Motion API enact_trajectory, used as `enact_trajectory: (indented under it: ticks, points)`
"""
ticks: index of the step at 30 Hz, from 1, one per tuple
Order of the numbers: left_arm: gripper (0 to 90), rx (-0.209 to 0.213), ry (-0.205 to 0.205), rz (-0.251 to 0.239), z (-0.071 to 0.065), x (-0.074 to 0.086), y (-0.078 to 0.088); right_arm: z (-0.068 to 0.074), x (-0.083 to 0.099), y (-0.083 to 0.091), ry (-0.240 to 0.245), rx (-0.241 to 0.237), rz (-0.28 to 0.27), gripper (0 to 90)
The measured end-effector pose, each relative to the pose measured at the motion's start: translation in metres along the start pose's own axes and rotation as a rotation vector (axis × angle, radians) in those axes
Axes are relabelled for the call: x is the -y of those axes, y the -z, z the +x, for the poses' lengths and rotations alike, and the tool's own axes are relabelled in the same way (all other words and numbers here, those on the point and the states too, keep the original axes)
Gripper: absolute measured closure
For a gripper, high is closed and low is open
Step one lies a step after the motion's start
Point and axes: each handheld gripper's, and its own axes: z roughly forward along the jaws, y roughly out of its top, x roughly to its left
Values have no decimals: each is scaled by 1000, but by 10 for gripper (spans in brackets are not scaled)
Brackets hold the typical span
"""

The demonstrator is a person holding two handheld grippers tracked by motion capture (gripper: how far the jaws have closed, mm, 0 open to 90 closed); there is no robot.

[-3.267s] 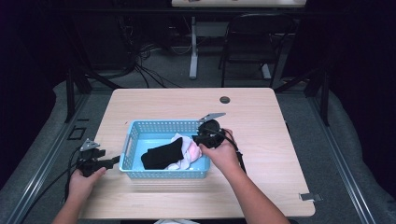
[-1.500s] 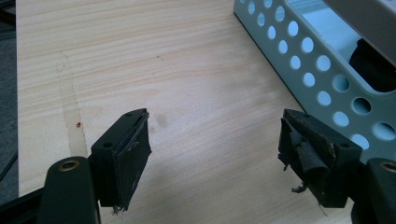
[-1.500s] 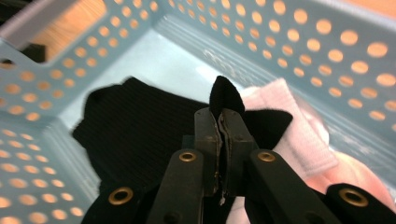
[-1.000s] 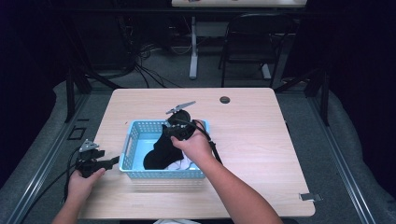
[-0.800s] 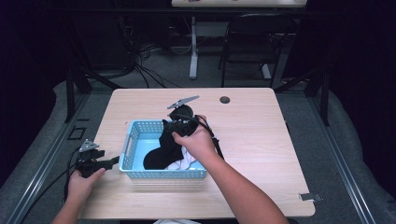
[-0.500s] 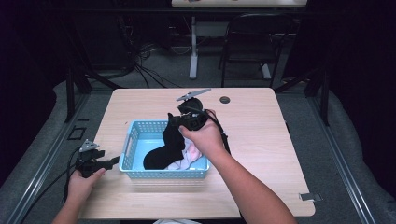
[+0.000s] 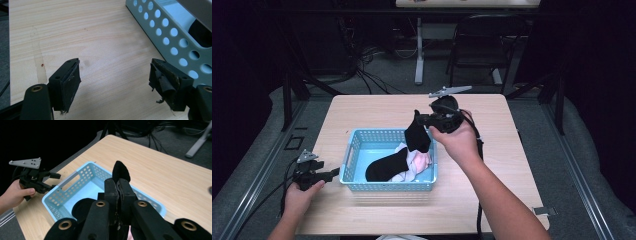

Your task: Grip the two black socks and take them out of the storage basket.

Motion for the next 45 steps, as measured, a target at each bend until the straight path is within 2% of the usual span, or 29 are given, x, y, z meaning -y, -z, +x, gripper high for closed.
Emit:
enact_trajectory:
  ticks: [6,8,14,22,30,36,38,39,45]
  points:
    - [248,-2,-1,2,0,0,0,-16,6,31,-20,51,-29,871]
    - [248,-2,-1,3,0,0,0,-22,9,38,-25,69,-22,872]
    - [248,-2,-5,7,0,0,0,-36,26,48,-59,105,-26,872]
    - [248,-3,-6,9,0,1,0,-52,50,40,-102,129,-19,872]
    - [248,-4,-7,10,0,1,0,-68,79,26,-148,148,15,871]
    - [248,-6,-8,11,0,1,-1,-83,102,14,-195,164,34,871]
    - [248,-5,-8,12,0,1,0,-92,115,11,-211,170,44,871]
    - [248,-6,-8,11,0,1,0,-92,115,11,-211,170,44,871]
    - [248,-7,-8,14,0,1,-1,-115,140,13,-262,228,49,871]
